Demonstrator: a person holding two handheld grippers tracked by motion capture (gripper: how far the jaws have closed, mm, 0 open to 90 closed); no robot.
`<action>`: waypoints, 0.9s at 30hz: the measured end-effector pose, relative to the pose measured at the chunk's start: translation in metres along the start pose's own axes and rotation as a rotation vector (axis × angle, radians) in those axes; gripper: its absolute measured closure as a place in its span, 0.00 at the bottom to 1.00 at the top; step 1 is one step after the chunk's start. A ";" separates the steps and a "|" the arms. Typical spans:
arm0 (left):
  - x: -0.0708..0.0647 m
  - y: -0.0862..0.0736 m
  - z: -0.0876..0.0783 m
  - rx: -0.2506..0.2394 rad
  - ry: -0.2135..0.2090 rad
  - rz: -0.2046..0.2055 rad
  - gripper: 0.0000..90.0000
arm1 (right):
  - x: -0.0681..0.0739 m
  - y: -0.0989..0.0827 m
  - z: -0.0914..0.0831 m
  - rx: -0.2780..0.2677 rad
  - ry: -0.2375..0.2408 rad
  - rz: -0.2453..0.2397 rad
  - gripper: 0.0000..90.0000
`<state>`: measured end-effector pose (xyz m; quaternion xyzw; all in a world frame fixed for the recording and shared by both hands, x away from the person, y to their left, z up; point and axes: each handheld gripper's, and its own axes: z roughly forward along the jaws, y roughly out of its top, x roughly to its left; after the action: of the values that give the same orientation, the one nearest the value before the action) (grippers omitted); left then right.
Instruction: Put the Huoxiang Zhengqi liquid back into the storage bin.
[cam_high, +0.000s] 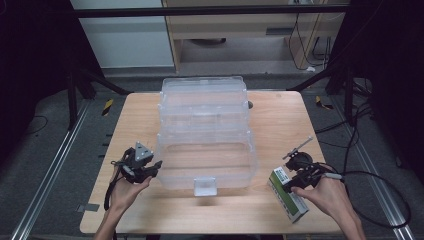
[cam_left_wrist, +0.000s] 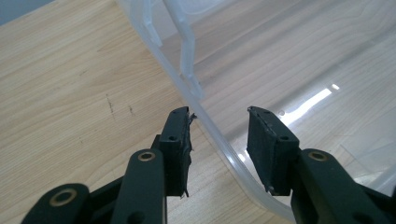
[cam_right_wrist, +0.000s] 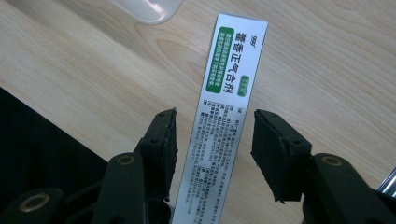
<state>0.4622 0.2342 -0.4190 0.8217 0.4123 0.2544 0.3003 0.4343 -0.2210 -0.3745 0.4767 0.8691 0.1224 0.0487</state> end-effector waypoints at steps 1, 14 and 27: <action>0.000 0.000 0.001 0.003 0.000 0.001 0.65 | -0.001 0.000 0.001 0.007 0.003 -0.007 0.56; 0.000 0.001 0.001 0.009 0.006 -0.002 0.66 | -0.001 0.002 0.008 0.024 0.007 -0.012 0.59; -0.001 0.001 0.001 0.007 0.007 0.006 0.66 | -0.002 0.002 0.012 0.043 0.005 -0.005 0.61</action>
<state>0.4629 0.2331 -0.4196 0.8230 0.4120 0.2567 0.2950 0.4393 -0.2199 -0.3859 0.4753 0.8728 0.1048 0.0364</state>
